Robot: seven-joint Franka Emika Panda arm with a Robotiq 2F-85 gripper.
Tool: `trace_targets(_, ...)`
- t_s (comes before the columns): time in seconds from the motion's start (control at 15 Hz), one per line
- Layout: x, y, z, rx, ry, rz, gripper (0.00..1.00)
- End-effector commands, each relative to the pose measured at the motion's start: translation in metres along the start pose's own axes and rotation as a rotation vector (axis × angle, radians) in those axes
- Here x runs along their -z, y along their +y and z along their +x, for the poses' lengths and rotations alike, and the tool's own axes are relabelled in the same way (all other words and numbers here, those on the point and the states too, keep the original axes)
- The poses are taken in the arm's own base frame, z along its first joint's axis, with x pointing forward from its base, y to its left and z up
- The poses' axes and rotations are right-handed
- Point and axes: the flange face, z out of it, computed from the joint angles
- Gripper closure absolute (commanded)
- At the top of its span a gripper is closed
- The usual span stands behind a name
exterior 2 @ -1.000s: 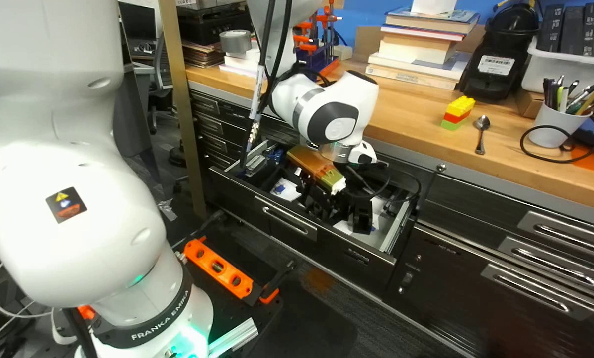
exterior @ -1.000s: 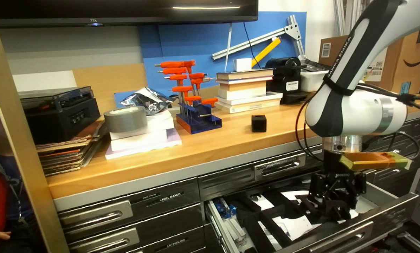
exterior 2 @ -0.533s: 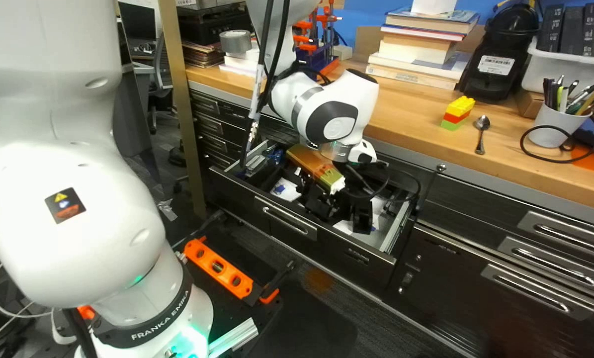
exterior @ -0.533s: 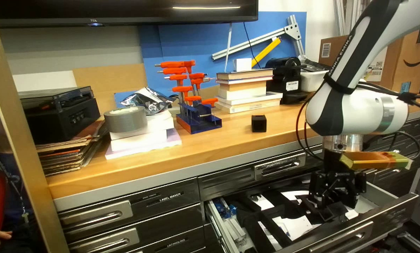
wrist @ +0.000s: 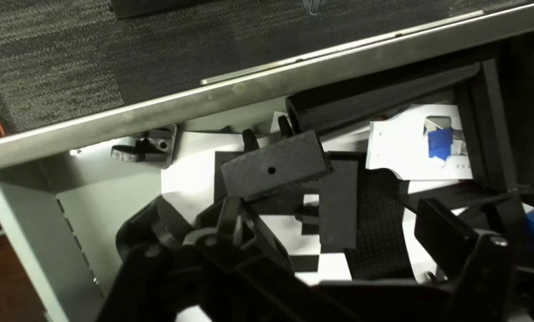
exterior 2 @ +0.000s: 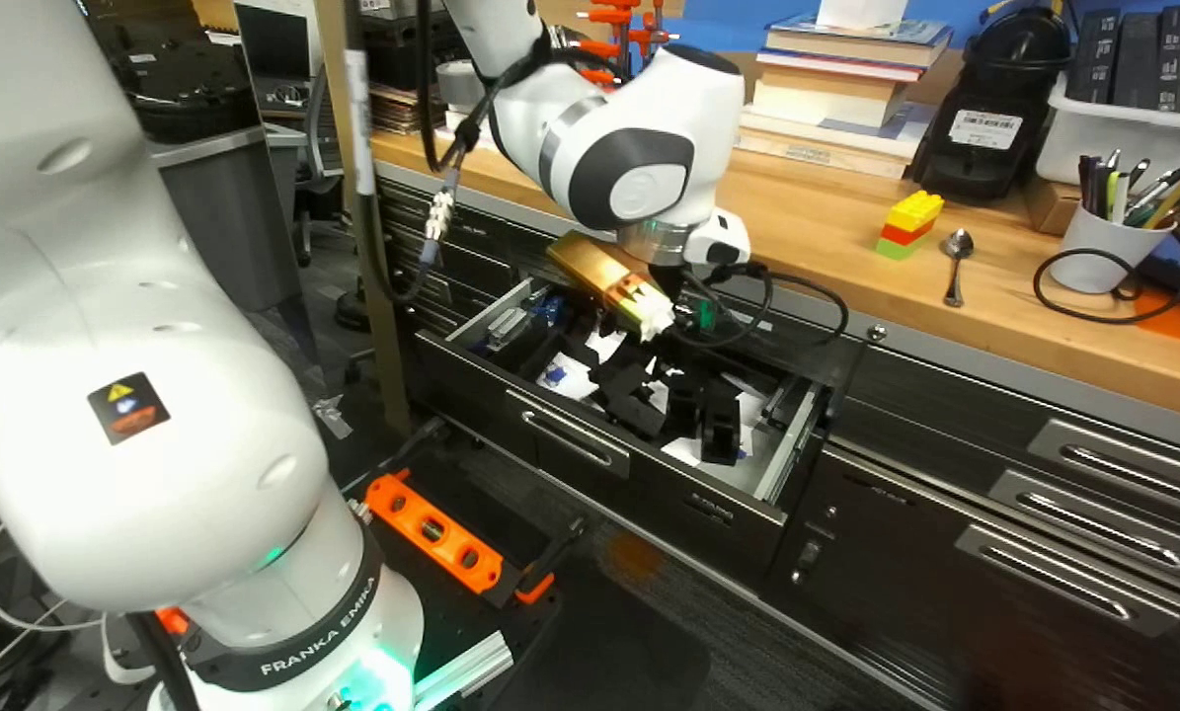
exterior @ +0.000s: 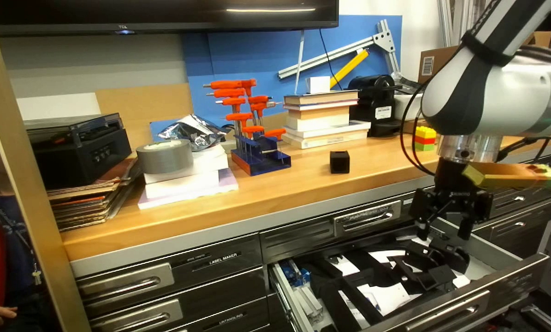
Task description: Place the two black objects inside the open drawer then push the drawer closed
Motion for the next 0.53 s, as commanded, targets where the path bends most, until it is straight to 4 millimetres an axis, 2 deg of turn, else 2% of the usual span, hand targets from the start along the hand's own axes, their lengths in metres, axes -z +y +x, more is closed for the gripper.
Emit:
trace_targets(0.0, 0.067, -0.021, -0.022, 0.039, 0.107, -0.007, 0.0)
trace_targets(0.2, 0.124, -0.044, -0.029, 0.071, 0.204, 0.001, 0.0)
trace_targets(0.47, 0.195, -0.085, -0.035, 0.114, 0.299, 0.005, 0.0)
